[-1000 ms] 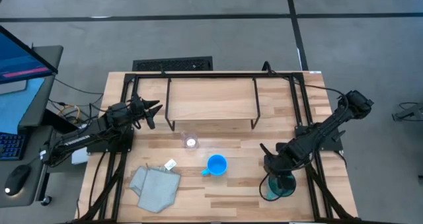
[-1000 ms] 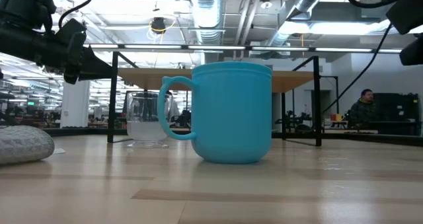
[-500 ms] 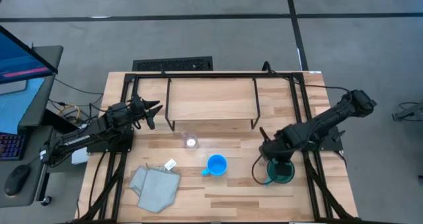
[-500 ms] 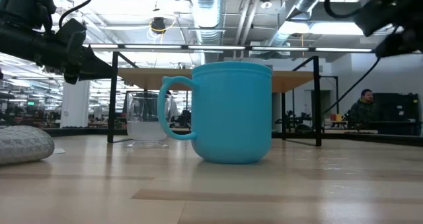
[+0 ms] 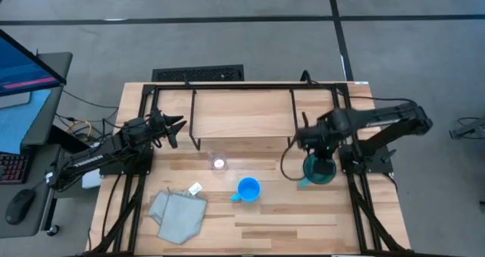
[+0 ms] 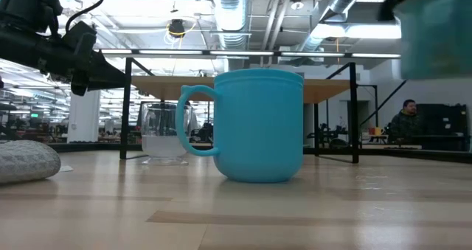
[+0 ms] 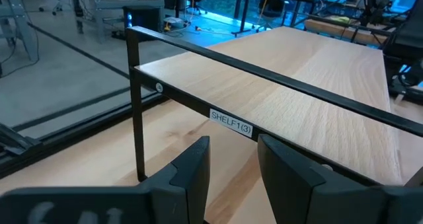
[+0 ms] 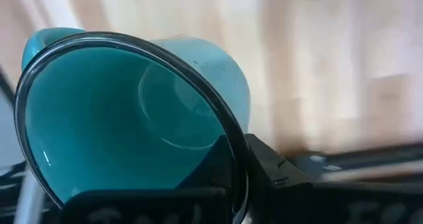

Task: Stack small to large cups/mugs on shelf
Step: Put the green mug on the shelf

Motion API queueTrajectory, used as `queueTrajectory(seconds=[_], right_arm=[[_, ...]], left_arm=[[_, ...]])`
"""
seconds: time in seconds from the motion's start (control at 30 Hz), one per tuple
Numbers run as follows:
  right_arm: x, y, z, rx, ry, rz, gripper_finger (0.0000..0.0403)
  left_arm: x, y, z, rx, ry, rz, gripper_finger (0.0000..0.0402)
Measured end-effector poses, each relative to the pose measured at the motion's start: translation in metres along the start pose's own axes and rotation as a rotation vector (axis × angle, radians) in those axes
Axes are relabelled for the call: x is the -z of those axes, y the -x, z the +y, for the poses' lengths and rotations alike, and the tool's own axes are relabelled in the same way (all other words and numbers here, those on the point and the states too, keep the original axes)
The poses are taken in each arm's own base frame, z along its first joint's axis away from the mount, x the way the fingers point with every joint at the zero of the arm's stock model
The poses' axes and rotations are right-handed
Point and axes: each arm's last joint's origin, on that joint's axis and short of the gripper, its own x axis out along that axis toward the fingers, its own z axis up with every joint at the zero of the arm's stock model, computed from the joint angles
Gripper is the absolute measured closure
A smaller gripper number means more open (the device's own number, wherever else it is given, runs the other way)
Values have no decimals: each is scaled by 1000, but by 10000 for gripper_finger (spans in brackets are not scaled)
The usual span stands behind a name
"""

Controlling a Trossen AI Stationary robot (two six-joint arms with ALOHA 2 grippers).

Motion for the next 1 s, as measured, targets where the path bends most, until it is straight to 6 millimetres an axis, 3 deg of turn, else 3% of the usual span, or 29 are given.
queueTrajectory(seconds=[0.2, 0.6, 0.83, 1.0], right_arm=[[-11, 34, -25, -10, -40, -147, 372], [-52, 56, -82, 53, -11, -215, 372], [-48, 101, -82, 41, 56, -398, 372], [-49, 121, -89, 168, 16, -466, 372]], left_arm=[[0, 0, 0, 0, 2, 0, 283], [0, 0, 0, 1, 2, 0, 283], [0, 0, 0, 1, 14, 0, 283], [0, 0, 0, 1, 6, 1, 283]])
